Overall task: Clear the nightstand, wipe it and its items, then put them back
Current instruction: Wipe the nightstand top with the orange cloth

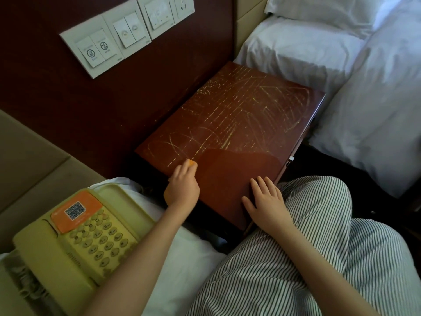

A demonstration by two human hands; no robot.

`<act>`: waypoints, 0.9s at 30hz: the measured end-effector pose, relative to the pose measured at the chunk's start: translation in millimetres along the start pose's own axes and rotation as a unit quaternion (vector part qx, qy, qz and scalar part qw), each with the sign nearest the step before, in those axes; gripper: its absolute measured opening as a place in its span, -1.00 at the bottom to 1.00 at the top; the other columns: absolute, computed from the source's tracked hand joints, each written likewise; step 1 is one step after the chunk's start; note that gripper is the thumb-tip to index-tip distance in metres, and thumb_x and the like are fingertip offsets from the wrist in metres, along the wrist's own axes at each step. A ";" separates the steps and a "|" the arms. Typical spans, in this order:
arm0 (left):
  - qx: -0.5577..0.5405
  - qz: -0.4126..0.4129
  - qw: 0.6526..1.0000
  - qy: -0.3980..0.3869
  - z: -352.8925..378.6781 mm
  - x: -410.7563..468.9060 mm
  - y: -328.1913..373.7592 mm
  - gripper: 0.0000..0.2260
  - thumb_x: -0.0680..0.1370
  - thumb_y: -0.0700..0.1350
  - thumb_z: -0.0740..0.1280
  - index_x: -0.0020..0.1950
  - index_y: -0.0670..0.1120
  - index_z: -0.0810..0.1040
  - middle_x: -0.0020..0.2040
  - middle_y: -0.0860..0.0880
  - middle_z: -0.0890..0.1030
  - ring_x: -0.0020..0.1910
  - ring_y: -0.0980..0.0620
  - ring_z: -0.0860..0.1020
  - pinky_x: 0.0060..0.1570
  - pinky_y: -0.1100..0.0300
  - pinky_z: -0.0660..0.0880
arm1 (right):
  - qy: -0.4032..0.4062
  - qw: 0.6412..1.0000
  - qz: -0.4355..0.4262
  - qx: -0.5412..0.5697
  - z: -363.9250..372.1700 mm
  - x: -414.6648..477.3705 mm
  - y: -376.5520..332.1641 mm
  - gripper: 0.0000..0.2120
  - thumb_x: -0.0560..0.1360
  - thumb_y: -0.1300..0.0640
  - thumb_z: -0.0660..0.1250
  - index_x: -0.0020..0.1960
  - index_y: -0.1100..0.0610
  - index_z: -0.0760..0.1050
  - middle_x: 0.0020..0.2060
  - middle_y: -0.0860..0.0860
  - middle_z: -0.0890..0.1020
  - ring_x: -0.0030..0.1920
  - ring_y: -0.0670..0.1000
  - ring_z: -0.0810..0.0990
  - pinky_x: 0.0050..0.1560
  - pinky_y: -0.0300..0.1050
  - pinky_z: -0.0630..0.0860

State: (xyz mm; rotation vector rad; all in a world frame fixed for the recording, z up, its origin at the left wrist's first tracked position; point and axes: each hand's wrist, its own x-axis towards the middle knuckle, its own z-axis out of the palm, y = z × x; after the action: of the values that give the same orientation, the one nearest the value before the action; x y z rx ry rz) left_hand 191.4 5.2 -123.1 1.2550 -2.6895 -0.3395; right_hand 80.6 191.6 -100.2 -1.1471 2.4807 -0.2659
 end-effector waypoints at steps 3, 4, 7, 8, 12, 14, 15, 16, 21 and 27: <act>-0.020 0.101 0.995 -0.006 7.6 -24.0 13.5 -0.66 0.61 -0.20 0.12 0.37 -0.06 0.41 0.42 -0.02 0.36 0.37 -0.02 0.32 0.25 0.06 0.36 | -0.001 1.000 -0.002 0.001 0.0 1.8 -1.3 -0.40 0.62 -0.14 -0.02 0.55 0.11 -0.06 0.54 0.06 0.00 0.52 0.07 -0.14 0.47 -0.03 -0.18; -0.024 0.130 0.991 -0.013 8.9 -29.6 14.4 -0.67 0.60 -0.21 0.12 0.35 -0.08 0.43 0.40 -0.04 0.38 0.36 -0.04 0.35 0.24 0.04 0.36 | 0.000 1.000 -0.002 0.002 0.1 2.3 -1.5 -0.40 0.62 -0.14 -0.02 0.55 0.11 -0.06 0.54 0.06 0.00 0.52 0.07 -0.14 0.47 -0.03 -0.18; -0.030 0.149 0.988 -0.026 11.5 -21.7 1.5 -0.65 0.60 -0.27 0.10 0.37 -0.10 0.41 0.42 -0.05 0.36 0.38 -0.05 0.31 0.31 0.03 0.34 | 0.001 1.000 -0.002 0.003 1.0 2.4 -0.8 -0.40 0.62 -0.15 -0.02 0.55 0.11 -0.05 0.54 0.06 0.01 0.52 0.07 -0.13 0.47 -0.03 -0.18; -0.024 0.129 0.991 -0.019 11.2 -13.2 -5.3 -0.64 0.59 -0.29 0.10 0.37 -0.10 0.39 0.42 -0.05 0.35 0.38 -0.05 0.30 0.31 0.04 0.34 | 0.000 1.000 -0.002 0.002 1.4 2.1 -0.7 -0.40 0.62 -0.15 -0.02 0.55 0.11 -0.05 0.54 0.05 0.01 0.52 0.07 -0.14 0.47 -0.04 -0.18; -0.009 0.011 1.000 0.000 3.9 18.4 -14.9 -0.63 0.60 -0.28 0.09 0.39 -0.08 0.35 0.45 -0.01 0.29 0.39 -0.01 0.24 0.29 0.13 0.31 | 0.003 1.000 0.000 0.004 2.3 2.1 0.6 -0.40 0.62 -0.15 -0.02 0.55 0.11 -0.05 0.54 0.06 0.00 0.52 0.07 -0.14 0.47 -0.03 -0.19; -0.008 -0.014 1.000 -0.003 2.2 20.4 -6.2 -0.63 0.61 -0.25 0.08 0.40 -0.05 0.33 0.47 0.01 0.25 0.41 0.00 0.21 0.29 0.10 0.33 | 0.003 1.000 0.001 0.005 1.8 2.5 0.8 -0.40 0.62 -0.15 -0.02 0.55 0.11 -0.06 0.54 0.06 0.00 0.52 0.07 -0.14 0.47 -0.03 -0.19; -0.007 -0.012 1.000 -0.007 1.9 17.6 -0.7 -0.63 0.61 -0.23 0.07 0.41 -0.04 0.31 0.48 0.01 0.23 0.42 0.01 0.21 0.29 0.09 0.35 | 0.001 1.000 0.001 0.005 1.6 2.6 0.5 -0.40 0.62 -0.15 -0.03 0.55 0.11 -0.06 0.54 0.06 0.00 0.52 0.07 -0.15 0.47 -0.03 -0.19; -0.007 0.003 1.000 -0.010 2.3 12.2 4.9 -0.63 0.62 -0.22 0.06 0.42 -0.04 0.31 0.48 0.02 0.23 0.42 0.01 0.21 0.28 0.09 0.35 | 0.000 1.000 0.000 0.005 1.6 2.7 -0.1 -0.40 0.62 -0.15 -0.03 0.55 0.11 -0.06 0.54 0.06 -0.01 0.52 0.07 -0.15 0.47 -0.04 -0.19; -0.026 0.159 0.987 -0.027 13.8 -28.0 22.1 -0.65 0.60 -0.21 0.11 0.38 -0.08 0.39 0.41 -0.03 0.37 0.33 -0.04 0.36 0.17 0.01 0.45 | 0.004 1.000 -0.003 0.009 2.2 4.7 -1.1 -0.40 0.62 -0.15 -0.01 0.55 0.11 -0.04 0.54 0.06 0.01 0.52 0.07 -0.13 0.47 -0.03 -0.17; -0.020 0.116 0.993 -0.018 10.4 6.8 -8.4 -0.61 0.58 -0.31 0.10 0.39 -0.09 0.37 0.43 -0.05 0.33 0.37 -0.05 0.30 0.29 0.06 0.37 | 0.002 1.000 -0.005 0.011 -0.3 2.2 0.5 -0.41 0.62 -0.14 -0.02 0.55 0.11 -0.05 0.54 0.05 0.00 0.52 0.07 -0.14 0.47 -0.05 -0.19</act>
State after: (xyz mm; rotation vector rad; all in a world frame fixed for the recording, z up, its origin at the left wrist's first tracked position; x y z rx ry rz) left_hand 190.8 -3.9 -135.1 0.9219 -2.8052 -0.3846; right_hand 78.8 190.3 -100.7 -1.1505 2.4704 -0.2989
